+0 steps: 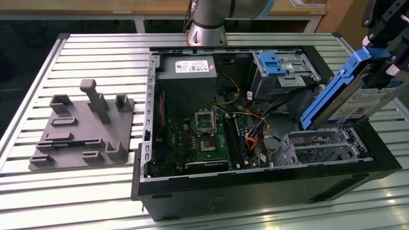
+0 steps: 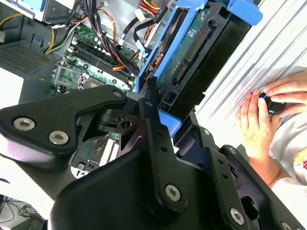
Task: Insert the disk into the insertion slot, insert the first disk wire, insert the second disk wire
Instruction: 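Insert the disk into the insertion slot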
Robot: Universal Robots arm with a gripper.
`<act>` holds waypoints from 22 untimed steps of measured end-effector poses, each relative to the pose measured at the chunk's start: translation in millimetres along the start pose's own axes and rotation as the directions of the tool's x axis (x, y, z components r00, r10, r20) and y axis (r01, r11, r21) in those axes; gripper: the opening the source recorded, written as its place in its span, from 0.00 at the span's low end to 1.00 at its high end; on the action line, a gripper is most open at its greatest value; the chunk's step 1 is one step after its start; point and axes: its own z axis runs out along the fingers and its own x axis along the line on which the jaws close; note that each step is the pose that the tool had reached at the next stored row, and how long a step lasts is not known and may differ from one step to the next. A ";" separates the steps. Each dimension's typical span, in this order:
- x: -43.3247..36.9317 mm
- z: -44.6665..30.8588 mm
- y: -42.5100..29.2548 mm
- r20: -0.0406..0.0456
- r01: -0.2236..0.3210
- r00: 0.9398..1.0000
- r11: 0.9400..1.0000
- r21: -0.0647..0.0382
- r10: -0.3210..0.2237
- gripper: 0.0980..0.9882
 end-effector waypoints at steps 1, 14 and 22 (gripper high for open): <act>0.0 0.1 0.1 0.000 0.000 1.000 1.000 0.000 0.000 0.30; 0.2 4.3 0.1 -0.001 0.009 1.000 1.000 -0.001 -0.009 0.30; 0.3 8.1 0.1 -0.001 0.018 1.000 1.000 -0.001 -0.018 0.30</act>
